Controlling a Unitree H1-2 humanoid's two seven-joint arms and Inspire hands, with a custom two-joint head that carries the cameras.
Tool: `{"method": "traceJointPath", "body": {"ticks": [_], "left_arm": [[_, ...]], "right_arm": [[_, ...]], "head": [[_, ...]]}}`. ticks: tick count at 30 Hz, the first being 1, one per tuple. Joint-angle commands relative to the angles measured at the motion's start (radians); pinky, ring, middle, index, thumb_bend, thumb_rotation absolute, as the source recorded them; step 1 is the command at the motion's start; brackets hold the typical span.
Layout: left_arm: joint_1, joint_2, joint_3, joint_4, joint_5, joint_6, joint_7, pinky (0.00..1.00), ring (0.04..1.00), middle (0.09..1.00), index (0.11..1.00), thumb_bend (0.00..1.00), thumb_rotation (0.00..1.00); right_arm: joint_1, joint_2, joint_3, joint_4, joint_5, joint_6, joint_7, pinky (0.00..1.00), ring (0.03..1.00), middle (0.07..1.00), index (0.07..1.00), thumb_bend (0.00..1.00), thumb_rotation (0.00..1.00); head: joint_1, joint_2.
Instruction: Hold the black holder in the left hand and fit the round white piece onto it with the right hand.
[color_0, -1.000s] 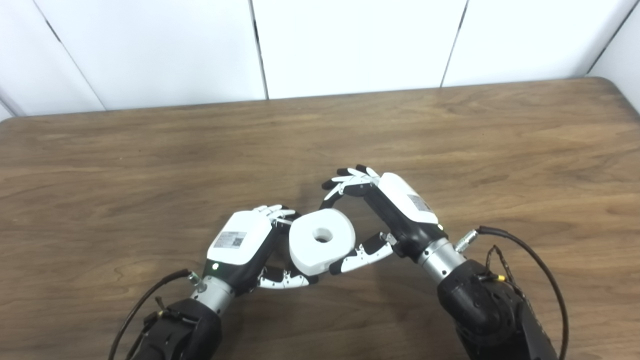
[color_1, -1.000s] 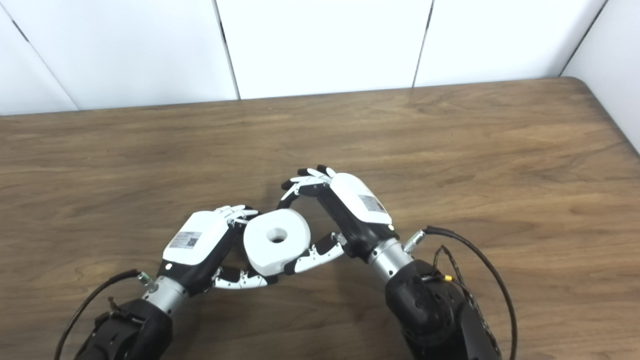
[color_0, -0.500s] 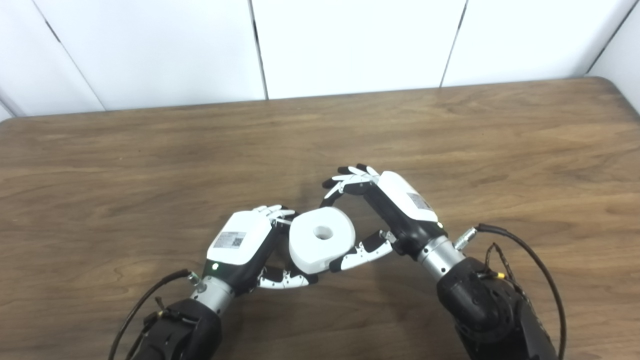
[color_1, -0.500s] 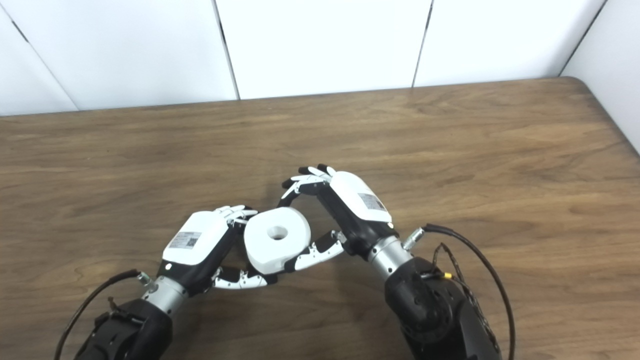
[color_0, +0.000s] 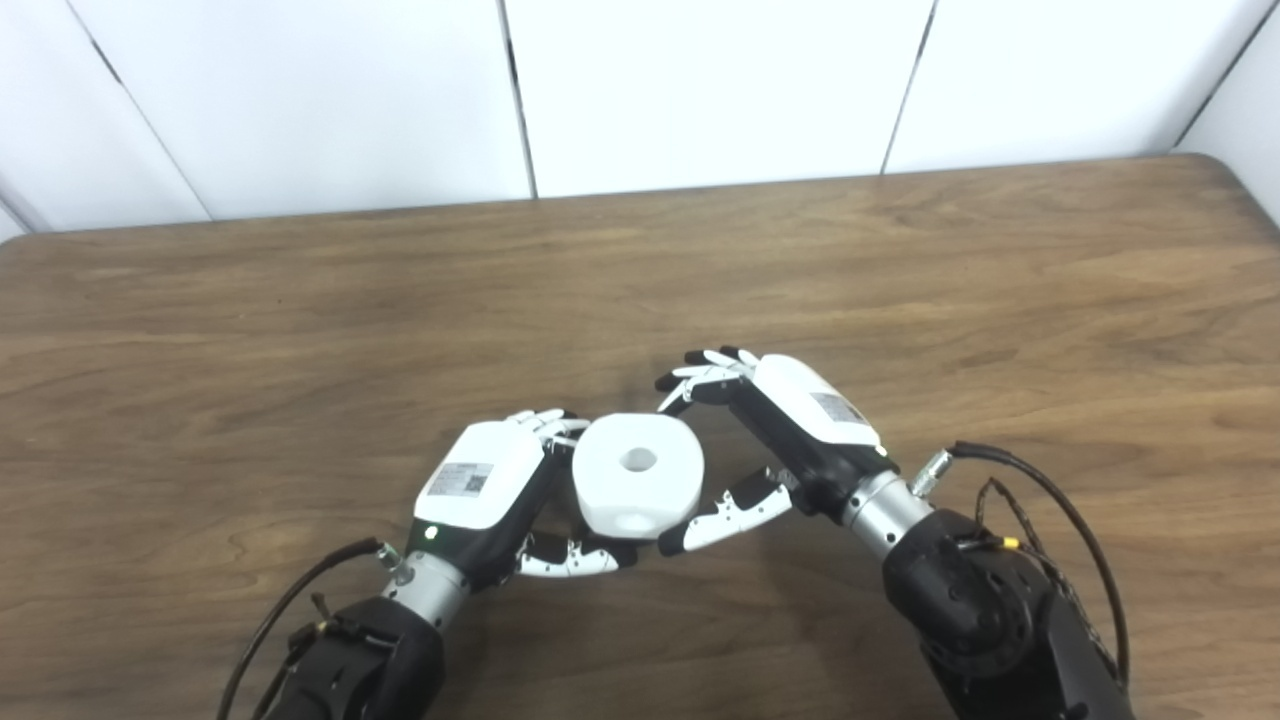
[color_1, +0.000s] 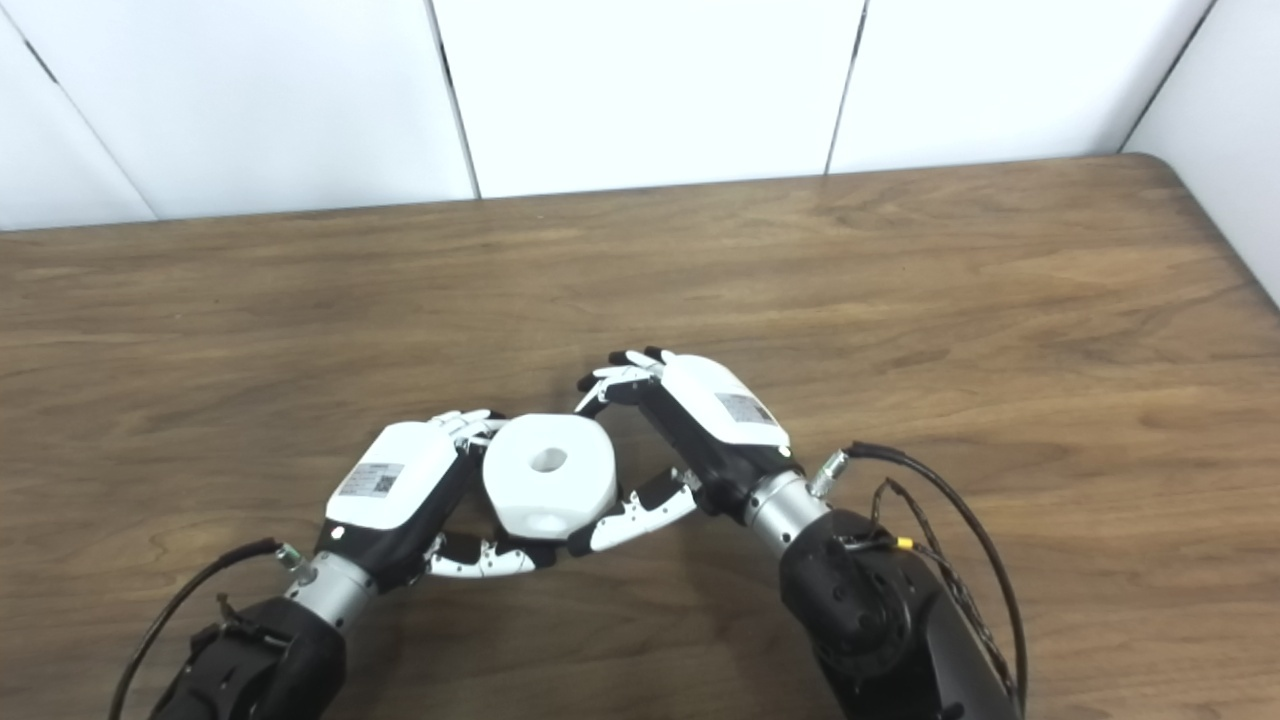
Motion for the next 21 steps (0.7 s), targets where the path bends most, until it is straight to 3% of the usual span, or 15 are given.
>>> {"method": "traceJointPath", "body": {"ticks": [1, 6, 21], "left_arm": [[0.015, 0.003, -0.033, 0.033, 0.028, 0.003, -0.06, 0.88, 0.873, 0.809, 0.491, 0.51, 0.06], [0.014, 0.004, -0.035, 0.035, 0.032, 0.005, -0.063, 0.88, 0.875, 0.81, 0.491, 0.51, 0.06], [0.01, 0.008, -0.043, 0.036, 0.037, 0.011, -0.072, 0.88, 0.875, 0.81, 0.491, 0.51, 0.06]], "right_arm": [[-0.025, 0.001, 0.001, -0.02, -0.015, 0.011, 0.015, 1.0, 0.956, 0.844, 0.664, 1.0, 0.36], [-0.033, -0.006, 0.008, -0.029, -0.027, 0.048, 0.072, 1.0, 0.999, 0.895, 0.777, 1.0, 0.41], [-0.032, -0.011, -0.005, -0.045, -0.03, 0.07, 0.108, 1.0, 1.0, 0.934, 0.852, 1.0, 0.46]], "head": [[0.001, 0.0], [0.002, 0.0], [0.001, 0.0]]}}
